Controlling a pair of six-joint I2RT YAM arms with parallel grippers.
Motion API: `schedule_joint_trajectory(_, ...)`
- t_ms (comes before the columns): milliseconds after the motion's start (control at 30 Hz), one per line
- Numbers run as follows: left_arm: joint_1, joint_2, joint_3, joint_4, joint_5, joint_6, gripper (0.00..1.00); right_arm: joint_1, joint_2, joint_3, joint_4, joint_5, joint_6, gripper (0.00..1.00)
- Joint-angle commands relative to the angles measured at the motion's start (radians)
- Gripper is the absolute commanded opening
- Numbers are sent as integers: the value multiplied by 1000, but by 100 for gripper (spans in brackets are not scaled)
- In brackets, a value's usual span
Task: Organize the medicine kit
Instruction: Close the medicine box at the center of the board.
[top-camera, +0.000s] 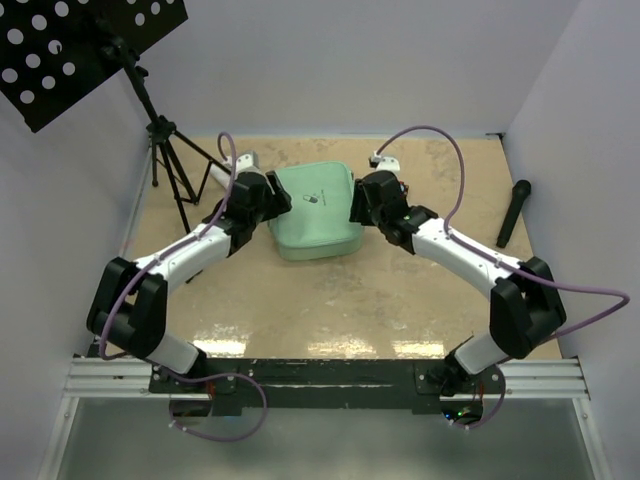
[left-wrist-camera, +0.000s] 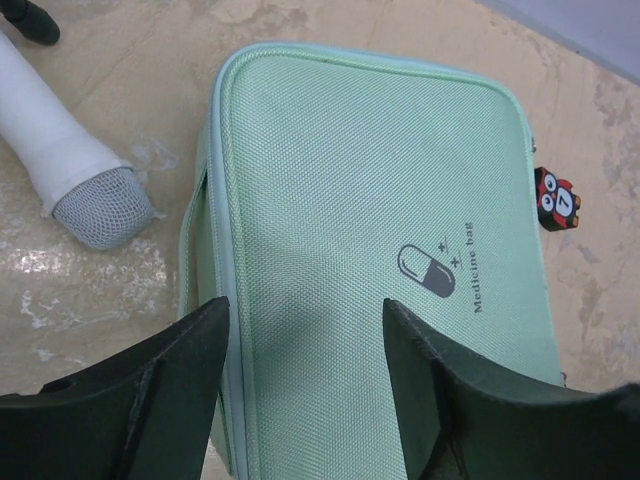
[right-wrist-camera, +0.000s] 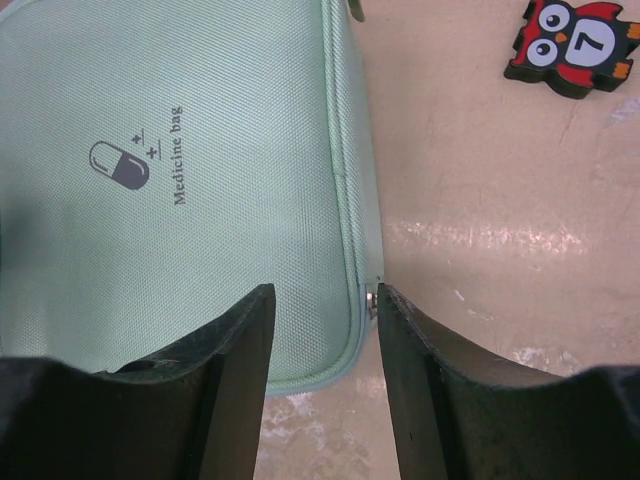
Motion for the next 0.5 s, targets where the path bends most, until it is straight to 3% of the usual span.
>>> schedule_joint_trajectory(0,7,59,65,-14,23,42,65,-32,-96,-49,43,11,35,48)
schedule_joint_trajectory(300,7,132,71,-17,15,55,57,-170,-142,-247,180,-184,113,40)
schedule_joint_trajectory(467,7,168,101,2,23,130,56,-180,-163,-284,228,-215,87,39)
